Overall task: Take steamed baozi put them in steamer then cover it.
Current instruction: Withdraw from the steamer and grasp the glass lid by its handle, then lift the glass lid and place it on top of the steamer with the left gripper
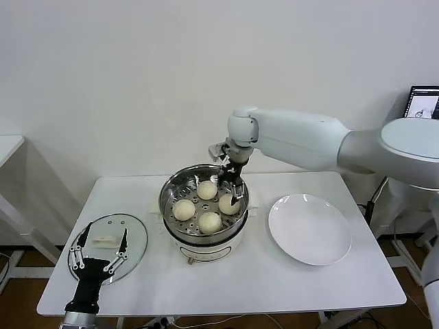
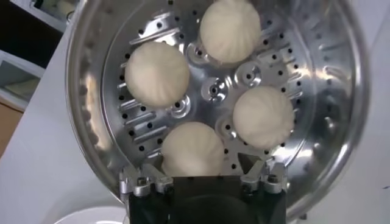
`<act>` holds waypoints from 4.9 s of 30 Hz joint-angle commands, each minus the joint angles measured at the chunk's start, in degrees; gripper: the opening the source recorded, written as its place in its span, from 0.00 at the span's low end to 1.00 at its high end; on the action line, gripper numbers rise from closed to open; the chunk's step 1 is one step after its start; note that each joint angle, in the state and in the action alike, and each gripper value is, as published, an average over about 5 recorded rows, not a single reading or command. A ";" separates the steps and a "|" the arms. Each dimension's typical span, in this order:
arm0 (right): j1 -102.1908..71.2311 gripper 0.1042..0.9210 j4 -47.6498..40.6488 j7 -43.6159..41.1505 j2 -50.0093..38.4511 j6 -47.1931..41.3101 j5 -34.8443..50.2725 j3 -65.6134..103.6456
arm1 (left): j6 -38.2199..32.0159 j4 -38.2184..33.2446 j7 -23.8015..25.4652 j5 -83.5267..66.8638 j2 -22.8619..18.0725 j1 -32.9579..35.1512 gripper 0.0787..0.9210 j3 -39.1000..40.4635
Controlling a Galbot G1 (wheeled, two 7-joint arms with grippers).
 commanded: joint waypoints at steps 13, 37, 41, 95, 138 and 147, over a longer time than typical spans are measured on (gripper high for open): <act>-23.17 0.88 25.52 76.61 -37.99 19.50 10.66 29.94 | 3.87 1.89 -6.67 15.11 1.20 -3.56 0.88 -1.93; -104.75 0.88 26.16 75.50 -12.52 32.94 -4.32 107.83 | 3.78 28.47 -12.03 70.63 2.67 -9.96 0.88 -10.94; -106.30 0.88 25.65 74.93 -10.17 34.14 -5.29 108.02 | 2.80 32.51 -14.79 73.81 2.09 -12.69 0.88 -10.72; -109.76 0.88 24.81 72.06 -1.91 35.74 -12.76 106.53 | 6.37 45.28 -17.99 78.45 0.49 -28.88 0.77 -5.76; -111.76 0.88 27.94 71.47 0.10 36.82 -13.49 108.67 | 38.55 -13.17 4.66 64.41 -2.18 -25.09 0.13 22.87; -113.25 0.88 28.38 71.20 0.99 37.05 -13.80 110.37 | 48.43 0.48 9.82 65.80 -9.77 -35.13 0.13 38.18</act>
